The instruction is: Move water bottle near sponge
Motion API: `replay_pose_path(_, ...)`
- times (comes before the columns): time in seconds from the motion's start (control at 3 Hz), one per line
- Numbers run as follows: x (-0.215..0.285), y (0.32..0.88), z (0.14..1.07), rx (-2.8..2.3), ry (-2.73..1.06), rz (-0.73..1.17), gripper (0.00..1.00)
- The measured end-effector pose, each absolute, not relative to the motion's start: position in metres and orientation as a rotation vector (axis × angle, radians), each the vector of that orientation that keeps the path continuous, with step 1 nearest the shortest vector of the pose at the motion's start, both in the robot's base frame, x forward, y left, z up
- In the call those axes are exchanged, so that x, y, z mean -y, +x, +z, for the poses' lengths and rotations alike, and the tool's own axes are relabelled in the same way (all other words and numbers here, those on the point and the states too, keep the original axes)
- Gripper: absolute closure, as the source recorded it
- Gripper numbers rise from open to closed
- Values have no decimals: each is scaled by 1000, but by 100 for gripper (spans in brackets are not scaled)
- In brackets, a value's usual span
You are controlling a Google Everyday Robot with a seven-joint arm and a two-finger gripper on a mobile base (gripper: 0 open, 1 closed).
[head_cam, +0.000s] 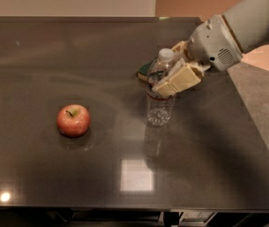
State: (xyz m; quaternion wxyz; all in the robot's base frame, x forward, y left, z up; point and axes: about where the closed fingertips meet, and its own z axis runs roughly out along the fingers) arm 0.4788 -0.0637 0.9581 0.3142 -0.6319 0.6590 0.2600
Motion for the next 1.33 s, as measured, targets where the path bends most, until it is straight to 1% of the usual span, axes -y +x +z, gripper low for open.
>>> replay_pose_path(0.67,69,552,979,-1723,-1601,562,100)
replay_pose_path(1.33,93,603,966,-1820,-1532,483,100)
